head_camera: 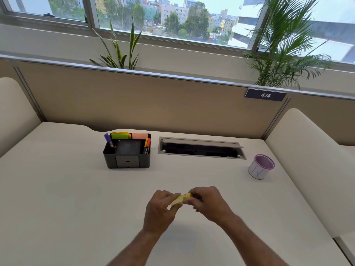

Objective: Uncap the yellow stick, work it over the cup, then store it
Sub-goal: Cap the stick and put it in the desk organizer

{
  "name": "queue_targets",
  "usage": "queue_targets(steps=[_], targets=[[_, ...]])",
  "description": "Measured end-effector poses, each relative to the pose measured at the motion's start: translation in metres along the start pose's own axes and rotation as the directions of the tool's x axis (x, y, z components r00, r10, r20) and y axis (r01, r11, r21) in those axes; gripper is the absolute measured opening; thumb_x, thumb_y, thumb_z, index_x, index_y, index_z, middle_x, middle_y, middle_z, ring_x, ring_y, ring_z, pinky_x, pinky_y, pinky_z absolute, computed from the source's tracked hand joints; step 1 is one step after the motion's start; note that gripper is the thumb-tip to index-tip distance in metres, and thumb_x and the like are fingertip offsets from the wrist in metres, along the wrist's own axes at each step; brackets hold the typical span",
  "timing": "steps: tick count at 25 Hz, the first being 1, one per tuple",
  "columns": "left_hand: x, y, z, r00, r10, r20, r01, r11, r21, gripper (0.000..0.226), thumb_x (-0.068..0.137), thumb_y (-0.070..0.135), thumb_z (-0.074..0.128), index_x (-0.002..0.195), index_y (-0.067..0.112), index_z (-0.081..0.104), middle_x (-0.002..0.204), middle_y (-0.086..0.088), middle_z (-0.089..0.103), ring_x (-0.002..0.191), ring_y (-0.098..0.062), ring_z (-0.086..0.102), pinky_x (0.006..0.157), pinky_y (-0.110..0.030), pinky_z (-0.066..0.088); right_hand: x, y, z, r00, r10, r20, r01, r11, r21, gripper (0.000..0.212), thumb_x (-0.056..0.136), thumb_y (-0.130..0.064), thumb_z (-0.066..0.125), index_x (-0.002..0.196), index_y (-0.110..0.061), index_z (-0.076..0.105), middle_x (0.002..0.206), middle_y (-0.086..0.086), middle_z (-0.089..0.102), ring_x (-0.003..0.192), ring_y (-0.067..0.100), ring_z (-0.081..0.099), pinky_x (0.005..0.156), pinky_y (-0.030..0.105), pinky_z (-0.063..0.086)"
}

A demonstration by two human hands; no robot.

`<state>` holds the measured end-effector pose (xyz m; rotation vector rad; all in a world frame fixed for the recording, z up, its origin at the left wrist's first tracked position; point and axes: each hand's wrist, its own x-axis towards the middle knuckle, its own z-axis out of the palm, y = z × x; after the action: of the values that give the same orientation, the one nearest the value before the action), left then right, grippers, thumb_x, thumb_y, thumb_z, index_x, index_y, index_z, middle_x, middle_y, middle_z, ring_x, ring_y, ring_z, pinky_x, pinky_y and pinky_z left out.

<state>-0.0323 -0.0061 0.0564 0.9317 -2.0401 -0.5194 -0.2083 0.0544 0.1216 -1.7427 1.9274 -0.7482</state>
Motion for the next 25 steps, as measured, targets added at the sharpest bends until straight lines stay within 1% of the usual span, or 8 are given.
queue_targets(steps=[5,10,12,14,17,19,22,25], targets=[[0.001,-0.001,0.002,1.000,0.018,-0.016,-0.017,0.998,0.063,0.033,0.066,0.019,0.092,0.095,0.021,0.078,0.072,0.003,0.070,0.064,-0.018,0.059,0.048,-0.028,0.050,0.002,0.001,0.005,0.996,0.088,-0.023,-0.085,0.989,0.121,0.024,0.083,-0.031,0.079,0.089,-0.009,0.076,0.070,0.007,0.075,0.057,0.018,0.072,0.061,0.038,0.064],[0.004,-0.006,0.003,1.000,-0.027,-0.004,0.027,1.000,0.004,0.035,0.066,0.016,0.091,0.097,0.018,0.077,0.079,0.003,0.072,0.073,-0.016,0.060,0.055,-0.029,0.054,0.008,0.000,0.012,0.986,0.158,-0.053,-0.148,0.976,0.158,0.023,0.082,-0.028,0.081,0.096,-0.010,0.077,0.073,0.004,0.076,0.059,0.015,0.073,0.061,0.035,0.064],[0.004,-0.011,0.002,0.996,-0.082,0.021,0.083,0.996,-0.038,0.046,0.065,0.018,0.092,0.107,0.018,0.073,0.090,0.005,0.074,0.080,-0.015,0.062,0.063,-0.028,0.055,0.013,0.000,0.016,0.981,0.186,-0.055,-0.174,0.969,0.173,0.023,0.082,-0.027,0.081,0.097,-0.010,0.078,0.074,0.005,0.076,0.059,0.016,0.073,0.062,0.036,0.064],[0.003,-0.019,0.001,0.981,-0.180,0.075,0.184,0.982,-0.049,0.063,0.066,0.026,0.091,0.123,0.019,0.065,0.103,0.007,0.072,0.090,-0.013,0.062,0.072,-0.024,0.052,0.020,0.000,0.017,0.974,0.210,-0.079,-0.197,0.969,0.152,0.027,0.081,-0.028,0.081,0.102,-0.012,0.077,0.077,0.004,0.076,0.062,0.017,0.073,0.066,0.036,0.064],[-0.001,-0.038,-0.002,0.939,-0.320,0.127,0.311,0.946,0.088,0.073,0.072,0.046,0.083,0.135,0.025,0.054,0.119,0.008,0.067,0.105,-0.014,0.058,0.086,-0.027,0.051,0.038,-0.005,0.021,0.969,0.199,-0.148,-0.183,0.976,0.116,0.033,0.081,-0.029,0.081,0.111,-0.016,0.075,0.087,-0.001,0.076,0.070,0.012,0.070,0.070,0.024,0.061],[-0.002,-0.051,-0.006,0.900,-0.391,0.193,0.334,0.902,0.273,0.074,0.077,0.062,0.070,0.139,0.029,0.048,0.134,0.007,0.061,0.121,-0.014,0.052,0.100,-0.031,0.046,0.052,-0.013,0.025,0.971,0.149,-0.187,-0.136,0.988,0.078,0.035,0.083,-0.025,0.079,0.117,-0.018,0.073,0.102,0.000,0.076,0.077,0.010,0.067,0.075,0.019,0.056],[-0.006,-0.078,-0.015,0.835,-0.444,0.325,0.251,0.833,0.493,0.078,0.083,0.075,0.046,0.145,0.030,0.037,0.150,0.008,0.044,0.137,-0.015,0.037,0.114,-0.035,0.032,0.084,-0.037,0.038,0.977,0.057,-0.206,-0.051,0.998,0.032,0.038,0.086,-0.021,0.077,0.123,-0.020,0.069,0.114,0.002,0.073,0.084,0.011,0.065,0.080,0.023,0.057],[-0.011,-0.107,-0.019,0.776,-0.474,0.416,0.177,0.797,0.578,0.087,0.083,0.081,0.028,0.151,0.027,0.024,0.162,0.003,0.024,0.148,-0.019,0.018,0.121,-0.043,0.013,0.123,-0.069,0.050,0.974,-0.048,-0.221,0.054,0.998,0.023,0.037,0.086,-0.023,0.076,0.123,-0.020,0.069,0.113,0.000,0.073,0.084,0.011,0.065,0.082,0.028,0.059]])
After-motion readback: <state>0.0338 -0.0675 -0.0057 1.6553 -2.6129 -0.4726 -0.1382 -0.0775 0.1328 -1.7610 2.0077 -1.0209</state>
